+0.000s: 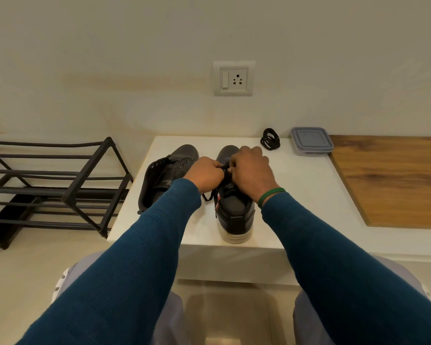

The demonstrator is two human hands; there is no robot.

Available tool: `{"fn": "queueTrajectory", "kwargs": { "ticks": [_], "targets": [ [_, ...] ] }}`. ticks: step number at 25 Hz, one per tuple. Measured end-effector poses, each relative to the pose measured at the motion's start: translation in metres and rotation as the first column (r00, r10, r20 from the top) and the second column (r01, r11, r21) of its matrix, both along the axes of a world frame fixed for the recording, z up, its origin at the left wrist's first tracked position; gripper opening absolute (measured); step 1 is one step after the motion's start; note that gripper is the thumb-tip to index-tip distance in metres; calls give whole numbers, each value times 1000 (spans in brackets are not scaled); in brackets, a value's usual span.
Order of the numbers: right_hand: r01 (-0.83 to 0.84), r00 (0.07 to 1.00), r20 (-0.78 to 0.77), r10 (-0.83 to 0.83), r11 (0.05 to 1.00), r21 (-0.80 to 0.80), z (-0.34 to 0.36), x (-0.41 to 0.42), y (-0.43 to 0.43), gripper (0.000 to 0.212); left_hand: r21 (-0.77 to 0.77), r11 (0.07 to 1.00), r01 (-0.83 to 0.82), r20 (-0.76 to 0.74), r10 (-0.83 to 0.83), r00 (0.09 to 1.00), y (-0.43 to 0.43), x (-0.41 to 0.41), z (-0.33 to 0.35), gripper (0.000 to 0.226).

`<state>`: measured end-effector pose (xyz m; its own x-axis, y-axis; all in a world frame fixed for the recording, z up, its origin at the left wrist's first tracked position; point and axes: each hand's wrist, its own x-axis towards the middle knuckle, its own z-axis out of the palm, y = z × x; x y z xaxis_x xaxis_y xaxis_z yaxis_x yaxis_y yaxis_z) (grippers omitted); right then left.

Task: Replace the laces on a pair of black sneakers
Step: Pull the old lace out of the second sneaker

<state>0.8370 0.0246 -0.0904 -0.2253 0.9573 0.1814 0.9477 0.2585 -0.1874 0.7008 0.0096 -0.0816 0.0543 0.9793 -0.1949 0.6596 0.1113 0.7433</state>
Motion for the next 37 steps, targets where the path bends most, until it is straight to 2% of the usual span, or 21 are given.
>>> {"fn": "queueTrajectory", "kwargs": {
  "ticks": [1,2,3,4,5,6,8,10,12,14,16,18,20,21,23,25,27,29,33,35,37],
  "targets": [
    [11,982,-188,-8,1000,16,3,0,0,9,2,1000,-2,3,2,1000,-1,0,1,32],
    [94,851,-517,-89,995,-18,7,2,1,13,1,1000,-3,11,3,1000,-1,-1,1,34],
    [193,558,-804,-206,974,-116,15,8,3,20,0,1000,0,20,0,1000,-1,-1,0,36],
    [278,267,-920,-288,937,-213,20,17,8,25,-1,1000,3,28,-3,1000,-1,-1,0,37],
    [331,112,-927,-357,893,-304,21,28,12,28,0,1000,2,36,-2,999,-1,-1,-1,38],
    [362,118,-903,-413,865,-348,20,34,14,27,4,1000,-2,44,2,999,-1,-1,-2,38],
    [309,420,-817,-395,909,-280,16,35,10,6,11,1000,-9,50,8,999,-1,-1,-2,37],
    [151,865,-462,-197,979,-135,6,23,2,29,16,1000,-5,32,5,999,0,-1,-2,34],
    [51,995,-85,-58,995,-86,1,8,-2,24,20,1000,-6,14,5,1000,0,-1,-1,32],
    [41,998,-53,-42,999,-24,4,5,-2,14,21,1000,-12,14,11,1000,0,-1,0,31],
    [66,921,-386,-62,998,-3,8,11,-1,13,20,1000,-11,22,10,1000,0,-1,0,33],
    [230,595,-793,-134,973,8,19,26,2,12,23,999,-25,43,24,999,0,-2,-1,36],
    [426,238,-945,-225,898,-107,24,43,7,13,31,999,-31,54,29,998,0,-5,-4,35],
    [451,214,-932,-292,876,-171,24,47,7,14,35,999,-28,53,26,998,-1,-5,-4,35],
    [363,509,-785,-353,915,-176,19,43,3,36,38,999,-25,56,23,998,-1,-5,-4,34],
    [151,864,-472,-176,984,-91,10,25,-6,41,38,999,-25,54,23,998,-2,-4,-3,32],
    [39,993,-111,-39,999,5,7,7,-11,27,41,999,-22,39,20,999,-2,-4,-2,33],
    [60,998,6,-60,998,-12,9,1,-8,24,40,999,-23,39,21,999,-2,-3,-2,33],
    [138,989,-34,-143,984,-114,7,1,-5,15,51,999,7,9,-8,1000,-1,-4,-4,32],
    [63,975,-204,-93,987,-148,8,1,-7,9,46,999,-2,26,1,1000,-1,-6,-3,28],
    [68,762,-629,-154,985,-159,14,8,-4,13,39,999,-18,47,16,999,-2,-7,-2,28]
  ]
}}
